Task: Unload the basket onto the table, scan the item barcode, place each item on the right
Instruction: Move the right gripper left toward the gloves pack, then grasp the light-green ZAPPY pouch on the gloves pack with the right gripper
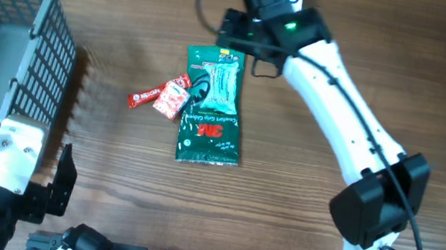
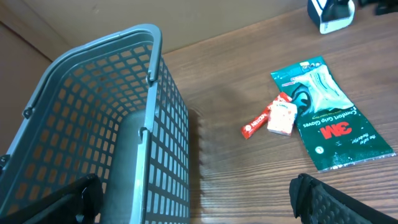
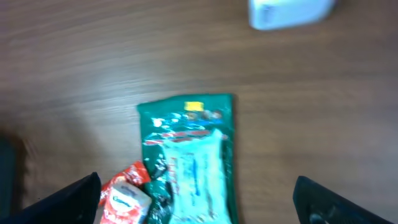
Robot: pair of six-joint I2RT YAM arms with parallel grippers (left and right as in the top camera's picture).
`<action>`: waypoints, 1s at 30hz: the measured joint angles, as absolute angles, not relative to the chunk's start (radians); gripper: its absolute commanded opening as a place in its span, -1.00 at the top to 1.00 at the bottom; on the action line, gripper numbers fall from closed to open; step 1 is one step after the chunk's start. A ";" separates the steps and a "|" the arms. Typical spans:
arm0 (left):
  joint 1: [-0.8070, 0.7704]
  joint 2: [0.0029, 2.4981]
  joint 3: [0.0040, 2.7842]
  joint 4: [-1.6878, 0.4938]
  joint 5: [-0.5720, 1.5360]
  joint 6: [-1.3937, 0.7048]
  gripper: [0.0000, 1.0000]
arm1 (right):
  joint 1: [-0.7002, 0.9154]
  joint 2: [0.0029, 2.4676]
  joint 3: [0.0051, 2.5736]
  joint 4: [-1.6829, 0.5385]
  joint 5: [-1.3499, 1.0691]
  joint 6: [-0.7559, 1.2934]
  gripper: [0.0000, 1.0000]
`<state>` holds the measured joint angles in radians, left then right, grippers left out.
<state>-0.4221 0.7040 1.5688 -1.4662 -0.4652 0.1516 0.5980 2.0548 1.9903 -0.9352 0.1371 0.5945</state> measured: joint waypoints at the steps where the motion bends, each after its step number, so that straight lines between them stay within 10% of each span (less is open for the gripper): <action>1: -0.422 0.704 1.569 -1.466 -0.465 0.152 -1.00 | 0.615 2.068 1.990 -0.927 0.152 0.579 -0.67; 30: -0.422 0.704 1.569 -1.466 -0.465 0.152 -1.00 | 0.786 2.360 1.985 -0.916 0.402 0.398 -0.24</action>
<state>-0.4221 0.7040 1.5688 -1.4662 -0.4652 0.1516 0.7856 2.3596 1.9846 -0.9161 0.4015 0.3985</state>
